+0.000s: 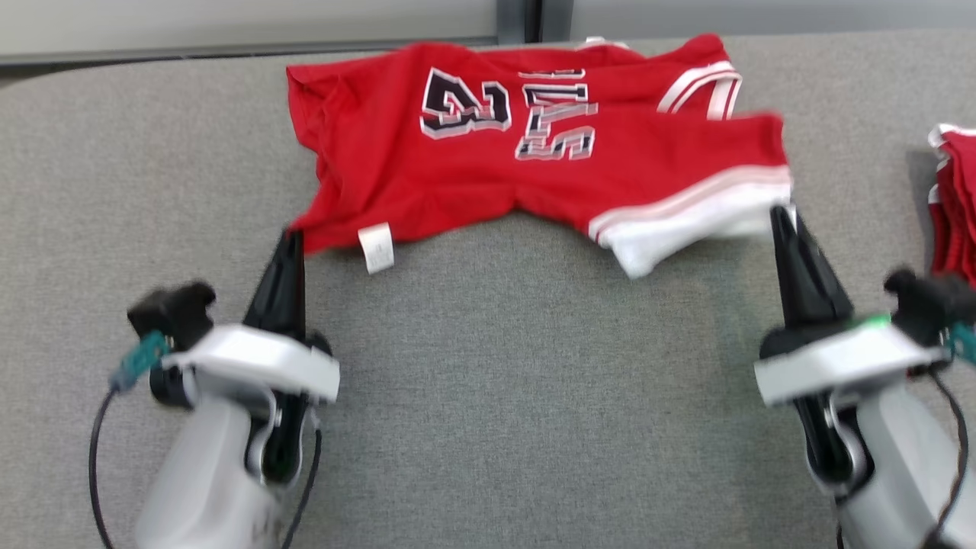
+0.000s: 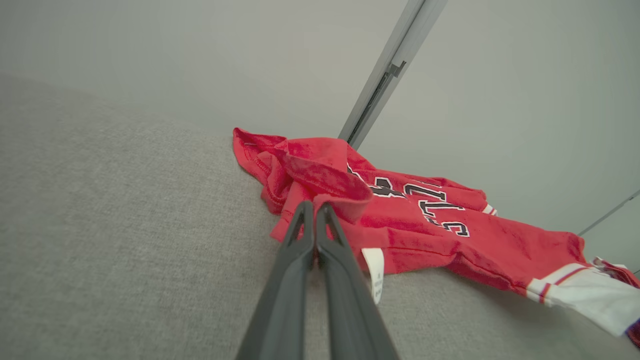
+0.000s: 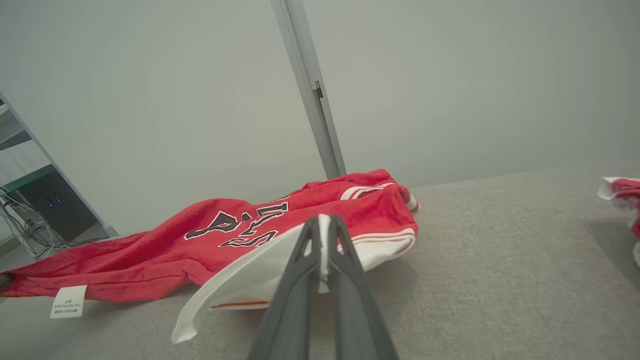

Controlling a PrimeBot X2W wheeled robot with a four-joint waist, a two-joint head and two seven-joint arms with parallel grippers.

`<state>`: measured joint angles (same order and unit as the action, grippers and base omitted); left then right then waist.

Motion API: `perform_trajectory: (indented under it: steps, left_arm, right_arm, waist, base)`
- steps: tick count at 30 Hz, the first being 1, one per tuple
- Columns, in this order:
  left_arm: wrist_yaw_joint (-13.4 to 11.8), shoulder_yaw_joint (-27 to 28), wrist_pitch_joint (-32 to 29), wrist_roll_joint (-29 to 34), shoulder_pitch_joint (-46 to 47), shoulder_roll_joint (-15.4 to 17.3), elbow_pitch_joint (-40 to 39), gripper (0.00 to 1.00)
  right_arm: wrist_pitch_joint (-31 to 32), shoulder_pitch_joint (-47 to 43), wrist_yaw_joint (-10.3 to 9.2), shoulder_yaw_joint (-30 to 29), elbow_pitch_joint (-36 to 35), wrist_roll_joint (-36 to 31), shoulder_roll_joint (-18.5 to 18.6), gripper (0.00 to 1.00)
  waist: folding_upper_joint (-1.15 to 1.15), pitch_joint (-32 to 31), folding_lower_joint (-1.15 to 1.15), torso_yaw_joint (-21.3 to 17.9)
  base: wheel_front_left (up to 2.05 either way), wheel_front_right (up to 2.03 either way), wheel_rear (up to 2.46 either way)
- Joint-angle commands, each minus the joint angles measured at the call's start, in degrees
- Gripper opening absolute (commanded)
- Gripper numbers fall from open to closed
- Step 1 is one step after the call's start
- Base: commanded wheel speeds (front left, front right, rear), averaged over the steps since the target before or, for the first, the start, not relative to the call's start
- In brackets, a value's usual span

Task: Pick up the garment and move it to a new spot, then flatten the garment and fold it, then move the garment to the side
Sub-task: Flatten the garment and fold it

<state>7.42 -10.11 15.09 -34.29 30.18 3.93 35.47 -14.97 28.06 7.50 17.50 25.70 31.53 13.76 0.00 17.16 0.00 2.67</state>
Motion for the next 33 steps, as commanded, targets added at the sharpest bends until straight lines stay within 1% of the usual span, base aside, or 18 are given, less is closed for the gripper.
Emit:
perform_trajectory:
  steps: [1,4,5,6,8,10,11,12,13,16,19,20,21,24,28,31,33]
  left_arm:
    - [0.1,0.1,0.1,0.4,-3.9,0.6,-2.2,0.00]
    - [0.1,0.2,0.1,0.0,-10.7,1.5,-5.7,0.00]
    - [0.1,0.2,-0.1,-0.4,-14.2,1.8,-7.9,0.00]
    - [-0.4,0.1,-0.4,-0.2,-16.0,2.3,-9.0,0.00]
    - [-1.1,0.4,-1.5,-0.8,-19.4,2.7,-12.0,0.00]
    - [-2.6,0.6,-2.7,-0.5,-22.4,3.7,-15.6,0.00]
    - [-2.6,0.6,-2.7,-0.5,-22.4,3.7,-15.6,0.00]
    - [-3.3,0.7,-3.7,-0.8,-24.3,4.0,-17.5,0.00]
    - [-5.0,1.3,-5.1,-1.0,-27.9,4.8,-21.9,0.00]
    - [-7.4,1.8,-8.2,-1.8,-33.3,5.6,-28.4,0.00]
    - [-9.9,2.1,-11.7,-1.5,-37.3,6.9,-35.3,0.00]
    - [-10.6,2.1,-12.8,-1.7,-38.4,7.2,-37.3,0.00]
    - [-10.6,2.1,-12.8,-1.7,-38.4,7.2,-37.3,0.00]
    - [-12.3,2.3,-16.0,-2.0,-40.3,8.2,-41.6,0.00]
    - [-13.5,2.0,-19.3,-2.5,-40.5,8.8,-43.1,0.00]
    - [-13.3,1.6,-21.2,-3.1,-37.9,9.0,-41.5,0.00]
    - [-12.7,1.1,-22.1,-3.3,-35.8,9.3,-39.8,0.00]
  right_arm:
    - [-0.2,-4.9,-0.03,-1.3,-3.4,-0.8,0.1,0.00]
    - [-0.2,-14.7,-0.03,-4.6,-9.8,-2.4,-0.1,0.00]
    - [0.7,-20.5,-0.03,-6.8,-14.5,-3.6,-0.7,0.00]
    - [1.5,-23.5,-0.02,-7.9,-16.9,-4.4,-1.1,0.00]
    - [3.5,-29.2,-0.03,-10.0,-22.0,-5.8,-2.1,0.00]
    - [6.0,-34.3,-0.03,-12.2,-26.6,-7.1,-3.4,0.00]
    - [6.0,-34.3,-0.03,-12.2,-26.6,-7.1,-3.4,0.00]
    - [7.6,-37.0,-0.03,-12.8,-28.8,-7.7,-4.2,0.00]
    - [10.3,-41.1,-0.03,-13.5,-33.2,-8.7,-5.1,0.00]
    - [13.7,-46.6,-0.04,-14.7,-38.4,-9.6,-5.8,0.00]
    - [16.4,-49.8,-0.02,-15.1,-42.7,-10.0,-6.6,0.00]
    - [17.1,-50.5,-0.02,-15.0,-43.5,-10.0,-6.7,0.00]
    - [17.1,-50.5,-0.02,-15.0,-43.5,-10.0,-6.7,0.00]
    - [19.1,-51.1,-0.02,-14.3,-44.4,-9.6,-6.9,0.00]
    - [19.6,-49.4,-0.02,-14.6,-43.0,-8.8,-7.7,0.00]
    - [19.7,-47.0,-0.02,-14.8,-40.2,-8.3,-7.8,0.00]
    - [18.9,-44.0,-0.02,-15.0,-37.6,-7.4,-8.0,0.00]
  waist:
    - [0.00,-2.6,0.00,0.3]
    - [0.00,-5.1,0.00,0.8]
    - [0.00,-6.4,0.00,1.5]
    - [0.00,-7.0,0.00,1.6]
    - [0.00,-8.7,0.00,1.9]
    - [0.00,-10.1,0.00,2.1]
    - [0.00,-10.1,0.00,2.1]
    - [0.00,-10.9,0.00,2.1]
    - [0.00,-12.3,0.00,1.8]
    - [0.00,-14.1,0.00,1.4]
    - [0.00,-15.1,0.00,1.0]
    - [0.00,-15.2,0.00,0.9]
    - [0.00,-15.2,0.00,0.9]
    - [0.00,-15.4,0.00,0.6]
    - [0.00,-15.0,0.00,0.4]
    - [0.00,-13.7,0.00,0.3]
    - [0.00,-11.9,0.00,0.4]
  base:
    - [0.00,0.00,0.00]
    - [0.00,0.00,0.00]
    - [0.00,0.00,0.00]
    - [0.00,0.00,0.00]
    - [0.00,0.00,0.00]
    - [0.00,0.00,0.00]
    - [0.00,0.00,0.00]
    - [0.00,0.00,0.00]
    - [0.00,0.00,0.00]
    - [0.00,0.00,0.00]
    - [0.00,0.00,0.00]
    - [0.00,0.00,0.00]
    - [0.00,0.00,0.00]
    - [0.00,0.00,0.00]
    - [0.00,0.00,0.00]
    - [0.00,0.00,0.00]
    - [0.00,0.00,0.00]
